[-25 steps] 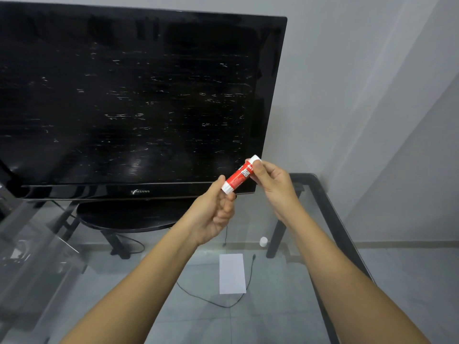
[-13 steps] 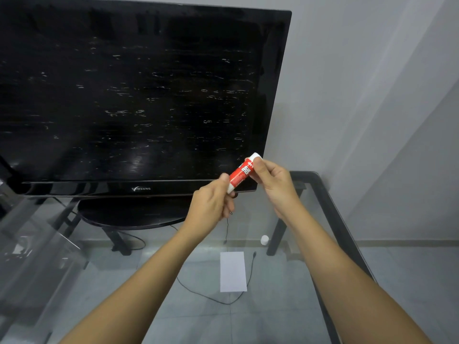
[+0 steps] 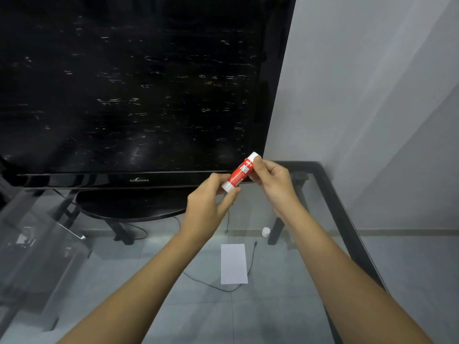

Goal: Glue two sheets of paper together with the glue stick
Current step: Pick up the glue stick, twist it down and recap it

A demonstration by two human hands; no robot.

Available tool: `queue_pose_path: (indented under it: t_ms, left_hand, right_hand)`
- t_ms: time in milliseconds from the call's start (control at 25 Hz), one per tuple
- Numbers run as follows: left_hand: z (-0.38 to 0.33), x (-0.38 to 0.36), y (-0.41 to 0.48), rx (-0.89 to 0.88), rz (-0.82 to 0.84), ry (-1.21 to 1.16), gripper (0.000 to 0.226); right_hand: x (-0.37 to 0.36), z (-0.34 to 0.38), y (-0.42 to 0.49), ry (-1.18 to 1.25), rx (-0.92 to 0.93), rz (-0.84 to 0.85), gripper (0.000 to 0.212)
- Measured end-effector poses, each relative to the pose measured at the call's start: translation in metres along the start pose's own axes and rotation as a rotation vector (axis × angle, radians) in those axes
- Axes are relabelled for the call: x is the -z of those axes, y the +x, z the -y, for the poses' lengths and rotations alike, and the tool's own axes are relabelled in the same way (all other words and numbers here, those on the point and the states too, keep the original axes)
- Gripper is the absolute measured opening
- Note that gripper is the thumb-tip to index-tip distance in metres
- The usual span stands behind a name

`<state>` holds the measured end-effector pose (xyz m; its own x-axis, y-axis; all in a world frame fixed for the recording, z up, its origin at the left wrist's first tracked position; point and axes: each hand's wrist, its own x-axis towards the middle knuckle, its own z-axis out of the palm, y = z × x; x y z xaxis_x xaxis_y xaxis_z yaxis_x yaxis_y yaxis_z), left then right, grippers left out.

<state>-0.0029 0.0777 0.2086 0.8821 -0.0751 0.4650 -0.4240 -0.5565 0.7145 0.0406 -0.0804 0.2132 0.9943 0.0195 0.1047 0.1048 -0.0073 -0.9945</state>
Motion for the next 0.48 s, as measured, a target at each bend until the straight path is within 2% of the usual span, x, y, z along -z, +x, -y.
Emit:
queue_pose_path:
  t_ms: [120,240,280,360,440,480]
  left_hand:
    - [0.007,-0.007,-0.001,-0.020,-0.068,0.009,0.032]
    - [0.016,-0.008,0.000,0.013,-0.068,-0.040,0.034]
    - [0.018,-0.008,0.001,0.031,-0.065,-0.047,0.034]
    - [0.023,-0.009,0.002,0.046,-0.061,-0.051,0.032]
    - [0.027,-0.010,0.002,0.042,-0.058,-0.051,0.030]
    - [0.029,-0.010,0.001,0.036,-0.054,-0.046,0.029]
  right_hand:
    - [0.009,-0.027,0.007,-0.110,-0.054,0.020,0.033]
    - [0.035,-0.082,0.010,-0.596,-0.179,-0.057,0.049]
    - [0.043,-0.103,0.007,-0.788,-0.226,-0.012,0.049]
    - [0.053,-0.140,-0.004,-1.079,-0.301,0.187,0.050]
    - [0.055,-0.167,-0.015,-1.235,-0.318,0.338,0.051]
    - [0.054,-0.177,-0.020,-1.279,-0.309,0.354,0.050]
